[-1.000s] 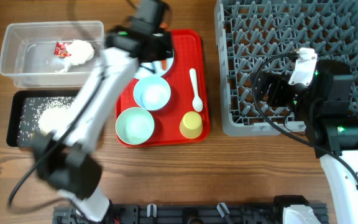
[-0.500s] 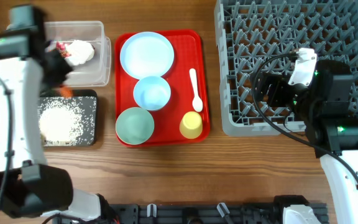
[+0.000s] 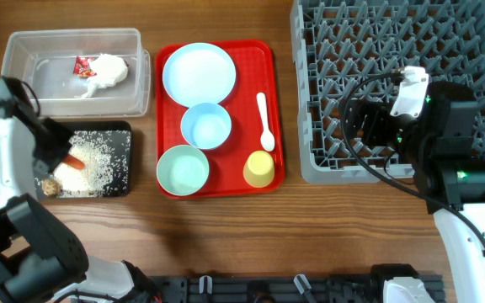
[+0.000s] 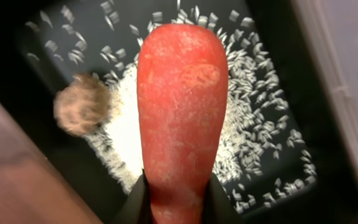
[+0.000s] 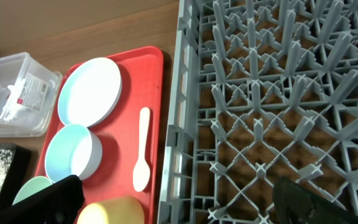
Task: Sort waste into correct bins and load items into the dishwasher rack
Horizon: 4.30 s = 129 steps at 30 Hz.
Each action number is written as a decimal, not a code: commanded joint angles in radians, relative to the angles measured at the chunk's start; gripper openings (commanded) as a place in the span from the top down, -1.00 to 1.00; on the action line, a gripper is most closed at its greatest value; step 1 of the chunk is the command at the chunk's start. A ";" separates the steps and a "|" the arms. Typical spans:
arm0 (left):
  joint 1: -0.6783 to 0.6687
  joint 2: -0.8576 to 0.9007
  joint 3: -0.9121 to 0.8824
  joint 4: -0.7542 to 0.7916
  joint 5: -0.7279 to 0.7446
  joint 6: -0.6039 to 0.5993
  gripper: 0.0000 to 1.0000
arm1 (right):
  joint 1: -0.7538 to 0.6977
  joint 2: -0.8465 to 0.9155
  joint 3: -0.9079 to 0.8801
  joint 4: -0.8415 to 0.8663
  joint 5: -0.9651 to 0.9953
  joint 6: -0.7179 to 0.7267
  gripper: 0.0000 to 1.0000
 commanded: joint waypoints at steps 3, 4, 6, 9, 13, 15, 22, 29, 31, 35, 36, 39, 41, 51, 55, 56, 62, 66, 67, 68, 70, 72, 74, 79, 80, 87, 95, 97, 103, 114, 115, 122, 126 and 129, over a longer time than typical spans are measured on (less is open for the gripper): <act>-0.001 -0.008 -0.159 0.188 0.029 -0.041 0.92 | 0.000 0.008 0.018 -0.002 0.017 -0.017 -0.99; -0.001 -0.008 -0.167 0.203 0.033 -0.043 0.86 | 0.000 0.008 0.018 -0.002 0.017 -0.016 -0.99; -0.001 -0.008 -0.169 0.213 0.033 -0.043 0.67 | 0.000 0.008 0.018 -0.002 0.016 -0.013 -0.99; -0.001 -0.008 -0.169 0.224 0.033 -0.043 0.64 | 0.000 0.008 0.018 -0.004 0.017 -0.012 -1.00; -0.001 -0.008 -0.169 0.228 0.033 -0.043 0.57 | 0.000 0.008 0.018 -0.021 0.017 -0.013 -0.99; -0.001 -0.008 -0.169 0.232 0.033 -0.043 0.31 | 0.000 0.008 0.018 -0.024 0.017 -0.013 -1.00; -0.001 -0.008 -0.168 0.242 0.033 -0.043 -0.20 | 0.000 0.008 0.018 -0.024 0.017 -0.013 -0.99; -0.001 -0.040 -0.117 0.210 0.097 -0.029 -0.18 | 0.000 0.008 0.018 -0.024 0.017 -0.014 -0.99; -0.001 -0.072 -0.080 0.183 0.179 0.009 -0.25 | 0.000 0.008 0.018 -0.024 0.017 -0.013 -1.00; -0.020 -0.198 -0.024 0.154 0.362 0.108 -0.36 | 0.000 0.008 0.018 -0.028 0.017 -0.013 -0.99; -0.034 -0.236 -0.023 0.158 0.397 0.136 -0.39 | 0.000 0.008 0.018 -0.028 0.017 -0.013 -0.99; -0.125 -0.342 -0.023 0.153 0.453 0.234 -0.47 | 0.000 0.008 0.018 -0.026 0.017 -0.013 -0.99; -0.204 -0.376 -0.023 0.143 0.452 0.283 -0.48 | 0.000 0.008 0.018 -0.023 0.017 -0.013 -1.00; -0.750 -0.271 -0.023 0.210 0.410 0.441 -0.80 | 0.000 0.008 0.018 -0.020 0.017 -0.013 -0.99; -0.895 -0.197 -0.022 0.238 0.326 0.442 -0.86 | 0.000 0.008 0.018 -0.021 0.017 -0.013 -0.99; -0.926 -0.178 -0.019 0.240 0.310 0.446 -0.86 | 0.000 0.008 0.018 -0.021 0.017 -0.014 -1.00; -1.073 -0.078 -0.007 0.237 0.232 0.490 -0.86 | 0.000 0.008 0.018 -0.022 0.017 -0.014 -1.00; -1.118 -0.037 -0.007 0.230 0.181 0.499 -0.90 | 0.000 0.008 0.018 -0.026 0.017 -0.013 -1.00; -1.126 -0.027 -0.007 0.230 0.183 0.507 -0.90 | 0.000 0.008 0.018 -0.027 0.017 -0.014 -0.99; -1.135 -0.019 -0.007 0.231 0.183 0.513 -0.90 | 0.000 0.008 0.018 -0.028 0.017 -0.014 -1.00; -1.152 -0.006 -0.007 0.231 0.185 0.516 -0.90 | 0.000 0.008 0.018 -0.028 0.017 -0.014 -0.99; -1.168 0.002 -0.007 0.231 0.185 0.526 -0.90 | 0.000 0.008 0.018 -0.028 0.017 -0.014 -0.99; -1.181 0.006 -0.007 0.231 0.184 0.539 -0.90 | 0.000 0.008 0.018 -0.028 0.017 -0.014 -0.99; -1.189 0.008 -0.007 0.226 0.185 0.539 -0.90 | 0.000 0.008 0.018 -0.031 0.018 -0.018 -0.99; -1.190 0.008 -0.007 0.224 0.185 0.539 -0.90 | 0.000 0.008 0.018 -0.032 0.018 -0.018 -1.00; -1.196 0.025 -0.007 0.188 0.185 0.542 -0.89 | 0.000 0.008 0.018 -0.032 0.017 -0.018 -1.00; -1.124 -0.006 0.024 0.172 0.130 0.364 -0.72 | 0.001 0.008 0.018 -0.010 -0.038 -0.010 -0.99; -1.080 -0.048 0.050 0.152 0.147 0.325 -0.72 | 0.002 0.011 0.018 -0.004 -0.064 0.018 -0.99; -0.916 -0.247 0.103 0.135 0.241 0.319 -0.84 | 0.113 0.058 0.018 0.015 -0.096 0.061 -0.99; -0.499 -0.447 0.103 0.101 0.245 0.163 -0.93 | 0.568 0.333 0.175 -0.014 0.192 0.027 -0.96; -0.471 -0.441 0.102 0.098 0.245 0.163 -0.94 | 0.600 0.374 0.233 -0.069 0.252 0.013 -0.97; -0.344 -0.380 0.102 0.052 0.232 0.164 -1.00 | 0.682 0.715 0.639 -0.394 0.398 -0.072 -0.99; -0.307 -0.332 0.102 0.018 0.208 0.163 -0.99 | 0.682 0.843 0.662 -0.422 0.319 -0.111 -0.93; -0.293 -0.300 0.102 0.008 0.208 0.163 -1.00 | 0.682 0.887 0.661 -0.427 0.250 -0.144 -0.88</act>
